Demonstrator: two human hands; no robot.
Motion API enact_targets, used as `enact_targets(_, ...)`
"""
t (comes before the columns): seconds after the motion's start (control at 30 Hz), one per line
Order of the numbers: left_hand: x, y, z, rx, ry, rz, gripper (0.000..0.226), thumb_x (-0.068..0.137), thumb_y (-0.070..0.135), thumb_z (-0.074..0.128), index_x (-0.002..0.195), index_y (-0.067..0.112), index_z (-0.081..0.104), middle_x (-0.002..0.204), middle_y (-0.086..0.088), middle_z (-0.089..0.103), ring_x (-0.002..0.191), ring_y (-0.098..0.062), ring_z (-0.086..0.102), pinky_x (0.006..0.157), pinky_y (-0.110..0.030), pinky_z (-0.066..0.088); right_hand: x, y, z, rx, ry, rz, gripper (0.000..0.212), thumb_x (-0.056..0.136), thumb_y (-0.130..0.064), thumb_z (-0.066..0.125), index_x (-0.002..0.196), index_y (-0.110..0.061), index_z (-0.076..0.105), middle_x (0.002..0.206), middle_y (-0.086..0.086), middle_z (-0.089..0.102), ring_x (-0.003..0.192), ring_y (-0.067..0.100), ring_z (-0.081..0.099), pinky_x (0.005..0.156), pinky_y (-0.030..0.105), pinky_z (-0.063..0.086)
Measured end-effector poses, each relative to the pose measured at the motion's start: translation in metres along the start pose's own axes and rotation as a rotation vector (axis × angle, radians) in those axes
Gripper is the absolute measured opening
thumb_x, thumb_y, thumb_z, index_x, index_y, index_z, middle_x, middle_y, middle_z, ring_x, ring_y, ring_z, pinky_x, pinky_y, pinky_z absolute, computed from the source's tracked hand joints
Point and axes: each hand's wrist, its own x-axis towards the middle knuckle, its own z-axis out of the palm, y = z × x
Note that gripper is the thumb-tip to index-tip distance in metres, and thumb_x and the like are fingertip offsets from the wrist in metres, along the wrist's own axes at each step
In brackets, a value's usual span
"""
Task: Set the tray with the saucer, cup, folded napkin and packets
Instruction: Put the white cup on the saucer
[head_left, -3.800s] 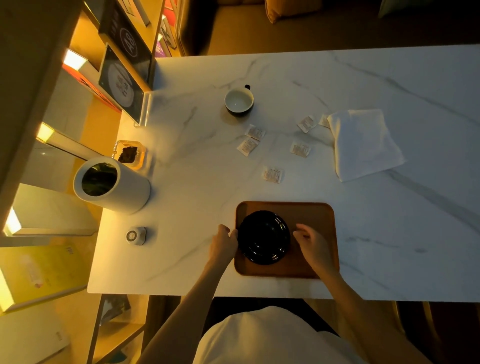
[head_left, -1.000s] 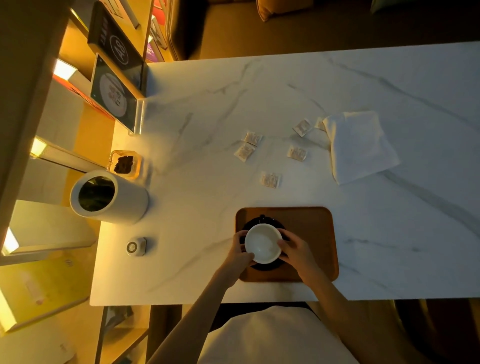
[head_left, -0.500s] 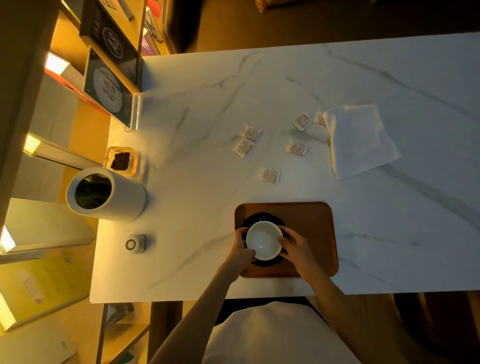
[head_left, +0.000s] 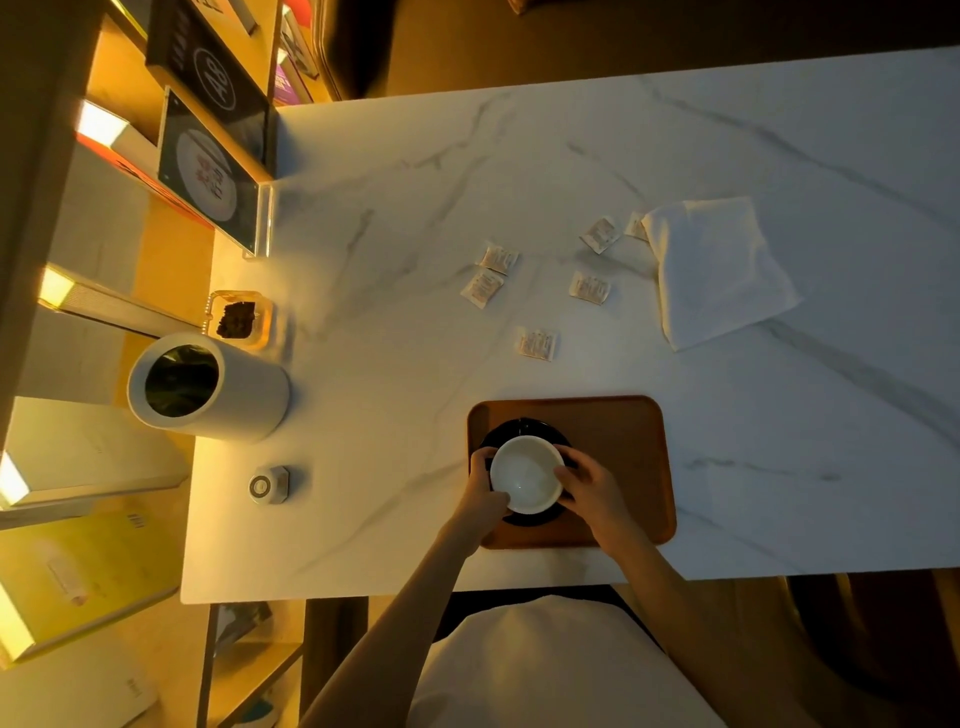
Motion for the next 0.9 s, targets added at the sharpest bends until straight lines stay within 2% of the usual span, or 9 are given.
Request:
enact_targets(0.1,0.000,0.001,-0.001,0.043,-0.005,0.015,0.073,0.081,-0.009,0.058,0.129,0.035,0.025,0.130,-0.003,0.036,0.123,-0.025,0.041,0.082,-0.037,0.060,0.002,0.001,-0.001,-0.008,-0.002,-0.007,0.031,0.091,-0.015,0.061,0.117,-0.031,0.057,0.107,-0.010,0.060,0.098,0.012,0.058,0.062,0.019,0.057)
enact_targets(0.17,-0.001,0.001,-0.002,0.047,-0.021,0.014,0.074,0.081,-0.009,0.057,0.134,0.031,0.024,0.133,-0.006,0.036,0.124,-0.027,0.041,0.089,-0.043,0.058,0.003,0.003,-0.002,-0.038,-0.010,-0.007,0.036,0.092,-0.017,0.061,0.126,-0.026,0.055,0.108,-0.010,0.059,0.101,0.014,0.058,0.068,0.021,0.058)
enact_targets(0.27,-0.003,0.001,-0.003,0.050,-0.033,0.012,0.074,0.084,-0.008,0.055,0.138,0.031,0.022,0.134,-0.007,0.036,0.124,-0.028,0.041,0.094,-0.046,0.056,0.005,0.005,-0.005,-0.123,-0.009,-0.010,0.043,0.093,-0.023,0.060,0.134,-0.022,0.052,0.110,-0.009,0.058,0.108,0.016,0.057,0.081,0.026,0.055)
enact_targets(0.37,-0.004,-0.001,-0.003,0.040,-0.042,0.018,0.072,0.085,-0.009,0.053,0.135,0.033,0.022,0.136,-0.007,0.036,0.124,-0.027,0.040,0.097,-0.047,0.053,0.006,0.006,-0.006,-0.162,-0.009,-0.019,0.042,0.093,-0.024,0.059,0.135,-0.021,0.052,0.109,-0.008,0.059,0.105,0.015,0.058,0.086,0.030,0.055)
enact_targets(0.7,-0.002,0.000,-0.003,0.008,-0.040,-0.013,0.073,0.084,-0.009,0.055,0.134,0.034,0.023,0.136,-0.008,0.036,0.126,-0.029,0.041,0.097,-0.048,0.054,0.007,0.007,-0.009,-0.212,-0.028,-0.030,0.042,0.093,-0.026,0.059,0.134,-0.021,0.052,0.106,-0.011,0.059,0.106,0.015,0.058,0.088,0.032,0.055)
enact_targets(0.9,-0.002,0.000,-0.003,-0.001,-0.037,-0.015,0.072,0.083,-0.009,0.055,0.127,0.039,0.022,0.134,-0.007,0.036,0.123,-0.027,0.042,0.088,-0.039,0.058,0.008,0.006,-0.010,-0.232,-0.039,-0.041,0.041,0.093,-0.027,0.059,0.133,-0.023,0.053,0.112,-0.006,0.060,0.106,0.015,0.059,0.090,0.035,0.055)
